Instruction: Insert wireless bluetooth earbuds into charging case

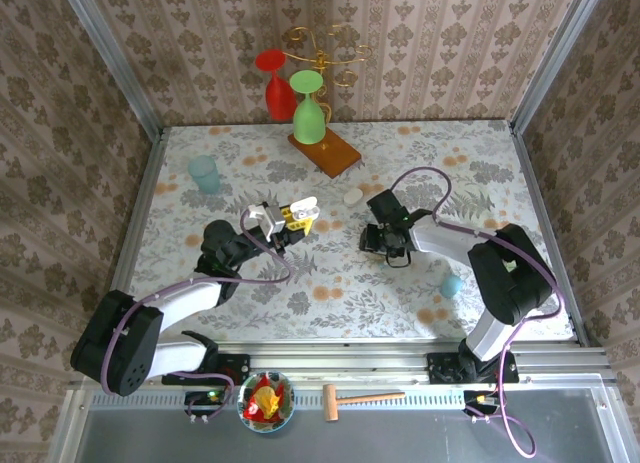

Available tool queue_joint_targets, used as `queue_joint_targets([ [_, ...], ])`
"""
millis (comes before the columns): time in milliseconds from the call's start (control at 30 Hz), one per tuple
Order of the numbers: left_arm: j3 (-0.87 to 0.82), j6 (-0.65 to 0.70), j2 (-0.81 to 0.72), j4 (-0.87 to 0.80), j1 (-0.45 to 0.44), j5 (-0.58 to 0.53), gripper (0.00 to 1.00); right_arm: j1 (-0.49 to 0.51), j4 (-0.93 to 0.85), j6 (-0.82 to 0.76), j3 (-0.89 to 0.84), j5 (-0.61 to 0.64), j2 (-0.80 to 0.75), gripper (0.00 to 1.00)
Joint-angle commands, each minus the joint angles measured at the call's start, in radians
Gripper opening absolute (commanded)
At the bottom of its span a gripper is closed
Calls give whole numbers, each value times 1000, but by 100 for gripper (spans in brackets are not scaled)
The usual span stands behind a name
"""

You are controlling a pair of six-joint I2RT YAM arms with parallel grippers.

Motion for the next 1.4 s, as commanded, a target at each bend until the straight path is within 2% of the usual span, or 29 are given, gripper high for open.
queue_joint_targets([
  [0,25,17,4,14,6,-2,1,11,62,57,12,-79,28,42],
  [200,24,16,3,13,5,-4,1,5,44,35,25,-34,69,42],
  [333,25,18,6,9,6,-5,1,6,35,-20,46,-76,68,42],
  [467,24,19,9,9,5,-6,1,4,61,-96,31,-111,0,43],
  [600,25,18,11,11,5,-4,1,-14,14,-171,53,-36,-29,46],
  [800,24,1,24,40,1,2,1,-70,5,-221,95,59,52,53],
  [933,19,-3,20,40,-3,0,1,-92,-25,-259,116,65,105,54],
  [1067,18,3,12,24,-5,-4,1,-94,-39,-258,104,-6,109,54],
  [1233,21,14,22,21,-5,-9,1,-90,-9,-153,20,-81,66,53],
  [1367,27,9,36,31,-6,-4,1,-68,-32,-136,5,-65,23,51],
])
